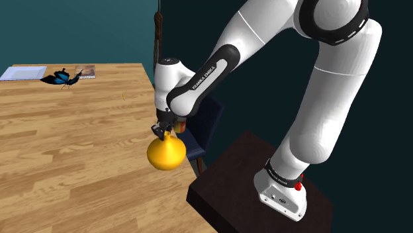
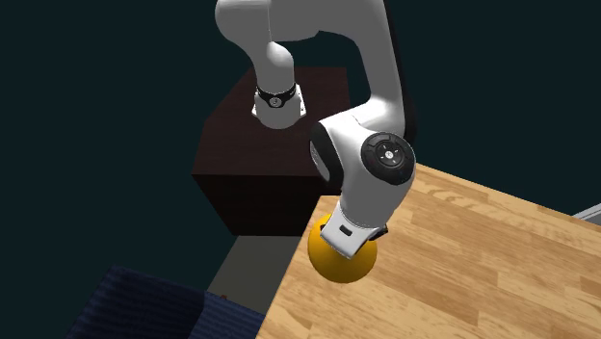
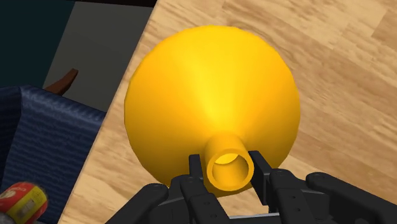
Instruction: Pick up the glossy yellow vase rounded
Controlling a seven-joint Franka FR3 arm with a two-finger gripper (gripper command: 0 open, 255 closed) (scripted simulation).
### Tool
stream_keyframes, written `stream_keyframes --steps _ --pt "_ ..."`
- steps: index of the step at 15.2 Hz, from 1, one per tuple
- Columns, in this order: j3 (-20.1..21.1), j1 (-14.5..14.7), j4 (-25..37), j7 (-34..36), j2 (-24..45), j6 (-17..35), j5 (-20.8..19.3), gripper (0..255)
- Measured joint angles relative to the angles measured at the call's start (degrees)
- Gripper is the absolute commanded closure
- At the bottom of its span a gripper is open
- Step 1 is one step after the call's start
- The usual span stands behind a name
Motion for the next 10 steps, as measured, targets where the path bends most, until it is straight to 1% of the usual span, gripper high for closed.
stream_keyframes --steps 10 --pt "1.3 -0.8 1.1 -2.9 -6.4 -7.1 4.1 255"
